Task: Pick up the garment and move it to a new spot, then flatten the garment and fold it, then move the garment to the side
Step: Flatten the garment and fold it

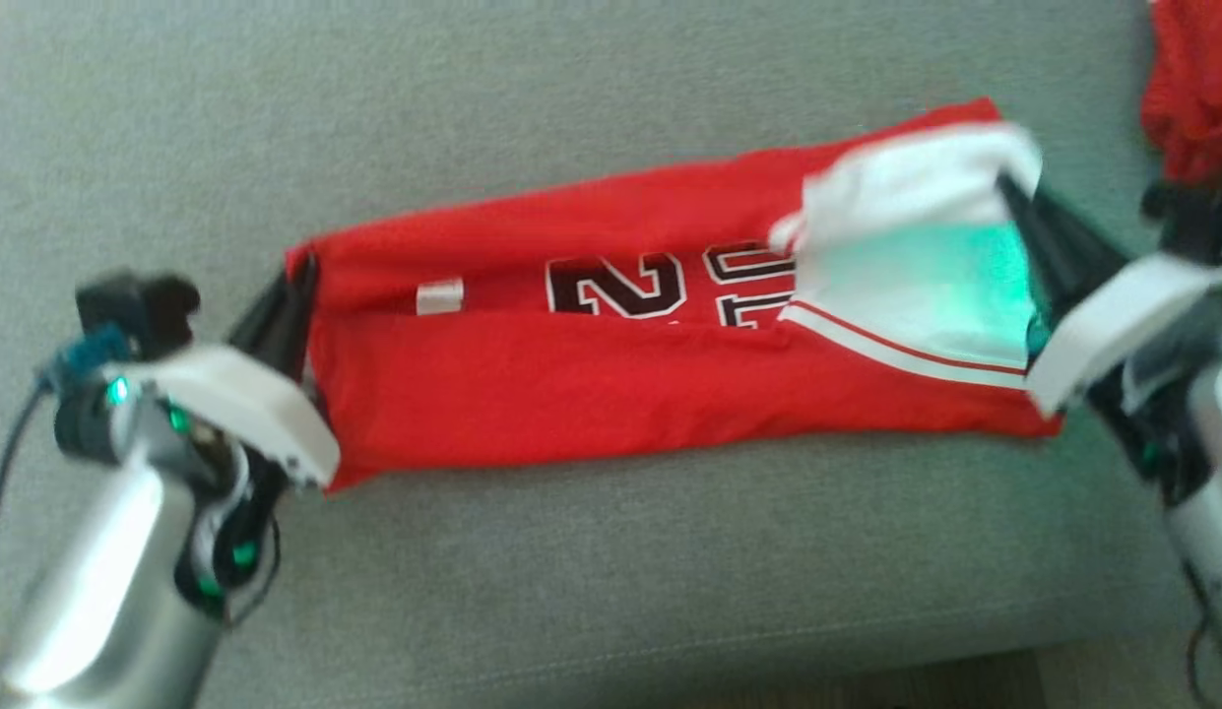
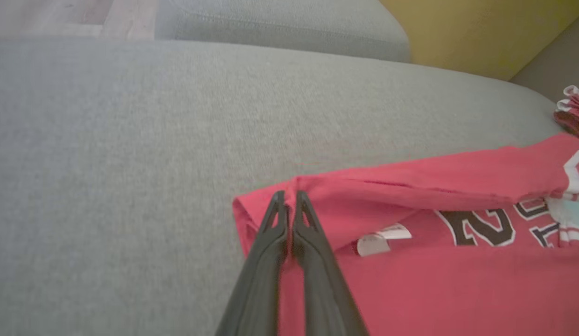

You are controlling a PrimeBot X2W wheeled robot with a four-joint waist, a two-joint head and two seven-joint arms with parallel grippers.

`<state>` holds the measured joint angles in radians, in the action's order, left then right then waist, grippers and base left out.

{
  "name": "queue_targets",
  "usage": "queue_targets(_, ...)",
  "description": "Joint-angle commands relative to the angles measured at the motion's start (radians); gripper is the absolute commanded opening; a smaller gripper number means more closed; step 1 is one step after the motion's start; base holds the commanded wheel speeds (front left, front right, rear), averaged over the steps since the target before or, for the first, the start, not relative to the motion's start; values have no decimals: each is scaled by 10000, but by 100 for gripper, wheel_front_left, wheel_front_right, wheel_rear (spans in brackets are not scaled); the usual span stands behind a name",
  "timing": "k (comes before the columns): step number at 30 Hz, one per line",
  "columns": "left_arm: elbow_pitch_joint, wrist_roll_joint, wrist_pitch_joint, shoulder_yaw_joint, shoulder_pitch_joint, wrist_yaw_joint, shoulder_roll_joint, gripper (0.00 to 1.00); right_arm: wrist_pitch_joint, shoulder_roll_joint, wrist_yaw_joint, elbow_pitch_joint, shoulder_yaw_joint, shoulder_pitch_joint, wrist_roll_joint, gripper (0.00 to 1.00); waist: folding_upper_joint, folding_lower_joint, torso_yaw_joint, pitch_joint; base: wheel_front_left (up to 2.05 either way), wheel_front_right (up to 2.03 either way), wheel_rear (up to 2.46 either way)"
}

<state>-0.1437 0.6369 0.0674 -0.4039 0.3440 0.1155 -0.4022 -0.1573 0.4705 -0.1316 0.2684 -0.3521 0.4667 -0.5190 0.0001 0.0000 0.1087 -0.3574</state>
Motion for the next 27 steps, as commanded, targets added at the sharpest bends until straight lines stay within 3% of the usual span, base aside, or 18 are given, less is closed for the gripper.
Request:
queue_targets(1,403,42,-153,482,-58,91,-335,0,148,-91,9,-415,131,-318,125,0,-1,0,116,170,0,0,0)
queue_targets(5,498,149,-247,499,-547,214,-285,0,252,-379,9,-515,321,-801,296,4,-1,0,161,337,0,0,0)
queue_targets(6,519,163,-284,491,-663,238,-268,0,306,-436,9,-527,373,-928,374,19,-1,0,161,399,0,0,0)
queue_targets(8,547,190,-367,470,-852,281,-214,0,407,-566,9,-498,527,-1202,495,39,-1,0,152,541,0,0,0)
queue_targets(9,558,220,-450,494,-929,310,-168,0,481,-652,9,-492,637,-1340,520,57,-1,0,152,611,0,0,0)
queue_targets(10,568,238,-549,509,-1006,329,-122,24,550,-728,9,-488,750,-1489,562,85,-1,0,154,676,0,0,0)
queue_targets(11,586,244,-666,526,-1094,358,-79,54,608,-788,9,-484,850,-1643,635,100,-1,0,161,741,0,0,0)
queue_targets(12,621,260,-793,551,-1196,394,-24,100,678,-865,9,-489,973,-1804,687,100,-1,0,166,807,0,0,0)
queue_targets(20,1262,279,-1903,864,-2335,960,364,100,906,-1392,9,-960,2098,-3152,856,100,-1,0,173,1202,0,0,0)
queue_targets(27,1682,-41,-2539,865,-2784,1405,602,100,272,-1818,9,-1216,2984,-3063,1362,100,-1,0,53,1308,0,0,0)
